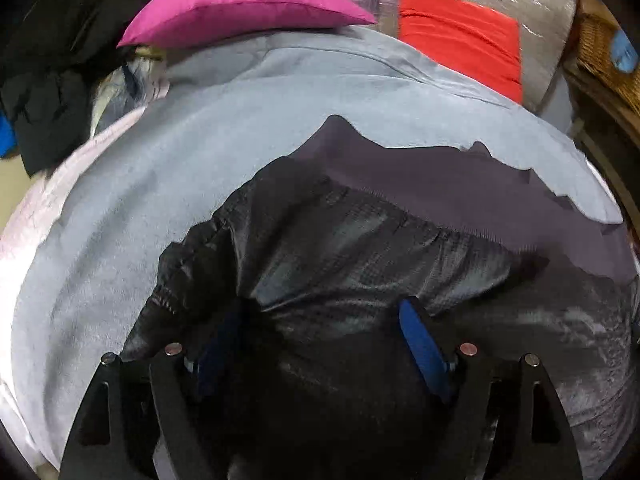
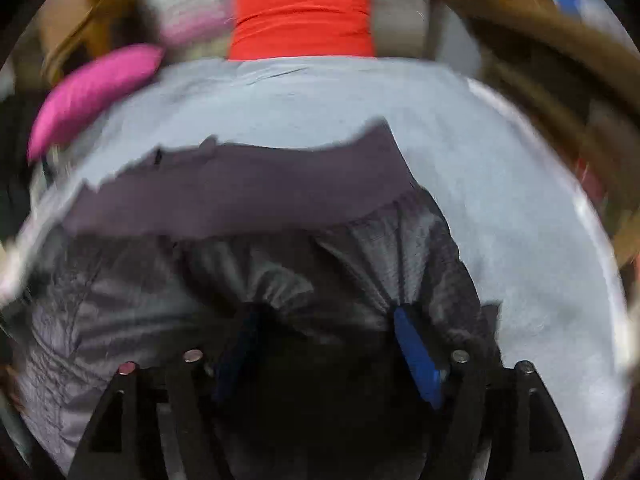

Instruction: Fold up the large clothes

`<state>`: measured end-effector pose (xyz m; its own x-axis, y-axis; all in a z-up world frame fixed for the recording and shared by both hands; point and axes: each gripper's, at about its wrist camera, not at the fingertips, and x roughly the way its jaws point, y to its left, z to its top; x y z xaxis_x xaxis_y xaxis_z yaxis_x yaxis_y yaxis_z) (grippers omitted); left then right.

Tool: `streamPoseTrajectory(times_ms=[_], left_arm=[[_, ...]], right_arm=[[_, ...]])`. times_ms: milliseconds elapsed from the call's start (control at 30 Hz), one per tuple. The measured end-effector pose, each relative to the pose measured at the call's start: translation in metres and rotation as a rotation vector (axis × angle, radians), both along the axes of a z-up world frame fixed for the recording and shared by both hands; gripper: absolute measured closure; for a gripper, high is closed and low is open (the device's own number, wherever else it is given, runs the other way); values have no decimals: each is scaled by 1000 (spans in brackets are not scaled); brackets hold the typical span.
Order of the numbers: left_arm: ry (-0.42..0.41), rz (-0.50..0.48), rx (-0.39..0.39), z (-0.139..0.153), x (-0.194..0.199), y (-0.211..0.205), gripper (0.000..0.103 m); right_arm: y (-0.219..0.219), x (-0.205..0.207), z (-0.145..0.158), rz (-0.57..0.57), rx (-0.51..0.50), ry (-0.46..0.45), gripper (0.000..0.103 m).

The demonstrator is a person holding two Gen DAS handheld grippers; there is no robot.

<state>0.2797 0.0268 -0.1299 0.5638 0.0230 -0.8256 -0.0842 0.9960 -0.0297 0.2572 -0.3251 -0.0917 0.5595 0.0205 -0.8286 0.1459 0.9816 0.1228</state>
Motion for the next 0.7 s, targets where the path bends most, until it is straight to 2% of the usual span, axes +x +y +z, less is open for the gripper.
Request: streamPoseTrajectory(times_ms=[33, 100, 167, 367, 500, 600, 700], left_arm=[[-1, -1, 11, -1, -1, -2, 21], [4, -3, 19, 4, -2, -4, 21], [-3, -4, -12, 13, -10, -1, 21], [-84, 3, -64, 46, -49, 2, 21], [-85, -15, -79, 51, -69, -2, 21], [-76, -17, -96, 53, -85, -6, 21], [-75, -25, -113, 56, -94, -5, 21]], right_arm=[[-3, -1, 0, -15, 11, 3, 28], [3, 0, 0, 0, -29, 12, 28], [8, -5, 4, -12, -47, 10, 28], [29, -62, 50, -31, -21, -157, 28], [54, -87, 58, 7, -14, -187, 27], [67, -98, 43, 32, -61, -162, 24], [63, -95, 11, 42, -62, -62, 22]])
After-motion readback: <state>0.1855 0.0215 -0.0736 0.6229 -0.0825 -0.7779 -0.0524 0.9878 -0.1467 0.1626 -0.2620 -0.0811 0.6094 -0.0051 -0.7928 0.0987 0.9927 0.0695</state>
